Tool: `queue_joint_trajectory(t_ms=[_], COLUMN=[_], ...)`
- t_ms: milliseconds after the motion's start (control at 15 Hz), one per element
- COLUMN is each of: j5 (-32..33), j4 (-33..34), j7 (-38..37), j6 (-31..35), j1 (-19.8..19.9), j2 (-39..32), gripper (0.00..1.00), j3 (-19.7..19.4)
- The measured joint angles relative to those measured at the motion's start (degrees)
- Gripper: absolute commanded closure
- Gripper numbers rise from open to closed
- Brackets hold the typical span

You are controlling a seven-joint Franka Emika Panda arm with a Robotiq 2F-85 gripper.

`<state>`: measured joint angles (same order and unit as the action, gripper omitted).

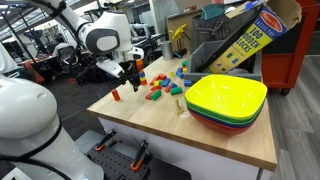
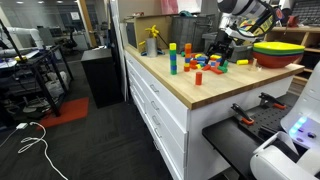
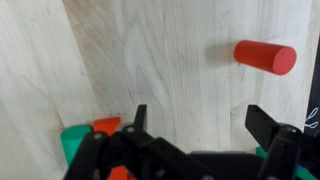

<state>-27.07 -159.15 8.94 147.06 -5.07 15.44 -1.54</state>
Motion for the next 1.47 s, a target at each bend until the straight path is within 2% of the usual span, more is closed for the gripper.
queue_joint_trajectory(t_ms=[200,400,600,800,1000,1133,1267,1467], j5=[2.42,7.59,16.19,28.10,40.14,45.85,48.41,48.16], j4=[-0.03,-0.06,-0.05,0.01,0.18,0.22,0.18,0.21], j7=[-0.12,-0.60,-3.54,-9.05,-15.20,-18.46,-20.00,-20.01], j6=[7.61,14.66,20.90,25.01,25.64,25.47,24.32,21.40], j1=[0.18,1.76,5.28,10.45,16.26,18.80,19.55,18.93], j2=[-2.09,-5.57,-9.11,-11.23,-11.50,-11.50,-11.51,-11.53], gripper=[0.00,0.00,0.00,0.00,0.00,0.00,0.00,0.00], j3=[0.14,0.00,-0.10,-0.31,-0.39,-0.39,-0.37,0.19])
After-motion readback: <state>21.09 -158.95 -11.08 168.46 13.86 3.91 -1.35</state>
